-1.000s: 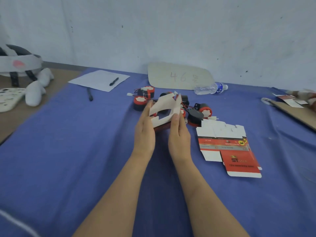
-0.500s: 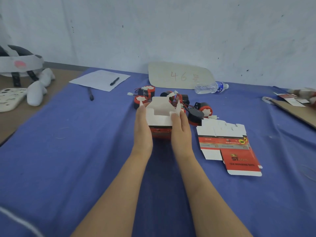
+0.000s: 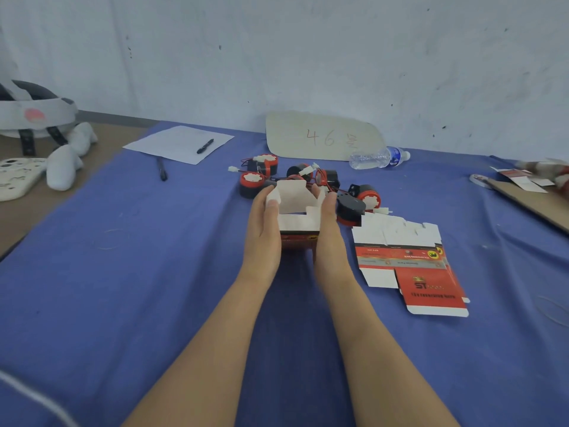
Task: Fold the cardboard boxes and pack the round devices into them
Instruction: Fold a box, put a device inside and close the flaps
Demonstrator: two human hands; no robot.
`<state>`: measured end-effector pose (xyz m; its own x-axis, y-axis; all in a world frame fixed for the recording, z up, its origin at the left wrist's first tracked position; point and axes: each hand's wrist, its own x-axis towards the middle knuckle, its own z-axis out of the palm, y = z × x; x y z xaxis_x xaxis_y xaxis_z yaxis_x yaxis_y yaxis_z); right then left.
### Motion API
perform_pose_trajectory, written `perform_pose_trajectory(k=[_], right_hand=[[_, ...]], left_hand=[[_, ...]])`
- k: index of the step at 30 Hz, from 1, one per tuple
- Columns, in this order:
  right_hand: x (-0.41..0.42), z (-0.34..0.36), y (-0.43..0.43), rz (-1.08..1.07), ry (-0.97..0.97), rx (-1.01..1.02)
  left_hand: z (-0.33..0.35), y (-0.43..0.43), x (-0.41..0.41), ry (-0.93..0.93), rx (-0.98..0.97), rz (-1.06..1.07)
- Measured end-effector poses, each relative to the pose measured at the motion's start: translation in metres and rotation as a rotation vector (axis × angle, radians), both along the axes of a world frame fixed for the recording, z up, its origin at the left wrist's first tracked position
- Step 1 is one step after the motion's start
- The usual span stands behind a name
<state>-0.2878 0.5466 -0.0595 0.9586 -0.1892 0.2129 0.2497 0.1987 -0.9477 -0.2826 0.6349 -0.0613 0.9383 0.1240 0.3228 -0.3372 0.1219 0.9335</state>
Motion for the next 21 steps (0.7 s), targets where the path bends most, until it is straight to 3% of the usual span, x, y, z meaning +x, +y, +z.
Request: perform_pose_trajectory(k=[3,7,16,21], right_hand=[[0.0028,-0.0008,-0.0026,-0.009,0.104,0.044],[0.0004,-0.0035,-0.0028,-0.106,-0.014,-0.143],[0.0020,-0.0051,-0.0041,-0.175,-0.056,-0.226],[-0.0041,0.0024,-0.0097,0.014,-0.086,-0.199]], left_hand=[[-0.0017,-0.0015,0.0015,0.014,-0.023,-0.001],[-0.0031,-0.0029,0.0014,0.023,0.000,-0.020],[-0.0044,-0.0030,-0.0002,0.031,0.108,0.032],[-0.0032,-0.0006,-0.0004,0.031,0.069,0.030]])
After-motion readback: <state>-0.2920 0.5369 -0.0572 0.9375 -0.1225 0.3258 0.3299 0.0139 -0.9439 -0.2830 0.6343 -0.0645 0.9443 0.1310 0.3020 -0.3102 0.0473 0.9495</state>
